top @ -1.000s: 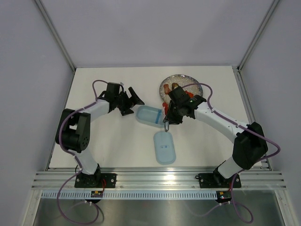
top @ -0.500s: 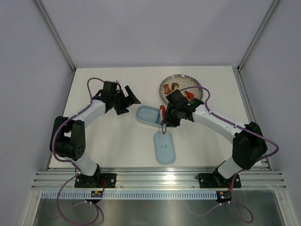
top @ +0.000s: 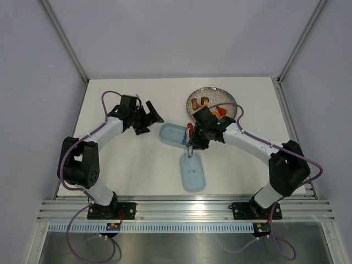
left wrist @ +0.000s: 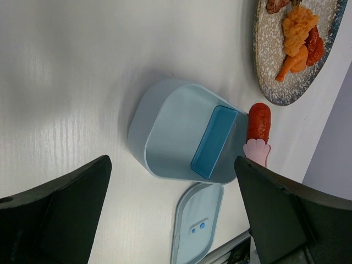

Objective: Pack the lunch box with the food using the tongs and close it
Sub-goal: Place the fake food in the packing box.

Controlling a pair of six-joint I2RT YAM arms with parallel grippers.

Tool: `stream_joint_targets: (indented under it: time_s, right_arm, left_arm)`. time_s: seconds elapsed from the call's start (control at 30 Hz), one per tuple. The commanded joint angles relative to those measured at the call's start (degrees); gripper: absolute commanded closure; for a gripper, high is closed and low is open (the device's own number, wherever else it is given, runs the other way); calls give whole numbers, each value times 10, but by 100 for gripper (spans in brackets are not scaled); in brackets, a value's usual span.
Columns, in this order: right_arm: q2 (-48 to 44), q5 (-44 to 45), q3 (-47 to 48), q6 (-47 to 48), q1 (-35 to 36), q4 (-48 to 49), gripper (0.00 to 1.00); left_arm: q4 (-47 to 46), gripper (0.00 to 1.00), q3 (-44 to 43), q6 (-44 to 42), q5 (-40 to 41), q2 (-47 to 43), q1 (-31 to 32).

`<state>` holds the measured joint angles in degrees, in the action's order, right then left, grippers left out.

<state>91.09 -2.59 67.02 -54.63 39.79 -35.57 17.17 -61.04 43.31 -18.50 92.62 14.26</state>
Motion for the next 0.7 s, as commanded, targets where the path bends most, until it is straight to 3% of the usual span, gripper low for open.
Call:
stream_joint_targets:
  time_s: [0.0, 0.67]
  right_arm:
    - [-11, 7, -2, -16, 13, 18, 100]
    - [-37, 89, -16, -36, 46, -11, 100]
  left_arm:
    - [-9, 1, -11, -9, 11, -22, 2]
    - [-13, 1, -2, -10, 8, -16, 2]
